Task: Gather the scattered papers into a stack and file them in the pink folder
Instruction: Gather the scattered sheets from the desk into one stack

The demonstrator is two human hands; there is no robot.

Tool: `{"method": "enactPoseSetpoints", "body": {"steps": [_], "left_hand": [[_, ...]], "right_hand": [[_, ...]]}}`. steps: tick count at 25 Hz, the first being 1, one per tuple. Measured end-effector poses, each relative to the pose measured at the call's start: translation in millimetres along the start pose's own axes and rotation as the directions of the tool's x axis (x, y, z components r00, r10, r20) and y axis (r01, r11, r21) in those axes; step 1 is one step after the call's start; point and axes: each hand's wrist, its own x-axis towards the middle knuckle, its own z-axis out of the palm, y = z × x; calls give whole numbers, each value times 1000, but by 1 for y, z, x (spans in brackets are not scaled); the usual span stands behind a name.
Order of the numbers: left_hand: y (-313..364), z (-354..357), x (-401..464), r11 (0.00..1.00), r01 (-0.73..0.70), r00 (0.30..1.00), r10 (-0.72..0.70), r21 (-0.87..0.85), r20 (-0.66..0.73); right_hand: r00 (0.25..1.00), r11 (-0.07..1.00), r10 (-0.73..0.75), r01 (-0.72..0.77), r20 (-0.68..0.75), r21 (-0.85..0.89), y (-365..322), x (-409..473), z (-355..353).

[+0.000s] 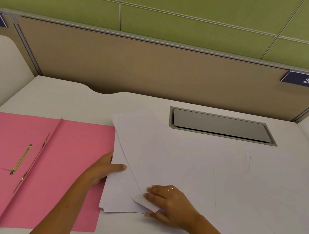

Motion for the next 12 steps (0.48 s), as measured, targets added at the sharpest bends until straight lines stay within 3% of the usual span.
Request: {"method": "enactPoseSetpoints", "body": {"steps": [2,4,6,8,10,12], "left_hand": [[-1,1,0,1000,-12,1000,12,-9,-7],[1,3,-3,1000,-26,1000,26,-7,-6],[0,4,-3,999,-39,999,39,-5,-9],[-1,4,-3,999,-44,999,44,-8,-18],[-3,3,-2,999,-47,999,47,-13,-24],[-4,3,-1,999,-47,999,47,-18,-21]], "right_hand": [[999,996,47,-47,6,80,4,7,-17],[971,949,238,-227,-27,221,18,25,-34],[846,813,531,-497,-37,304,39,51,-45],[661,653,750,-747,34,128,59,76,-51],[511,521,850,-852,130,-57,69,92,-48],[437,455,884,-885,168,-94,72,103,-43]]}}
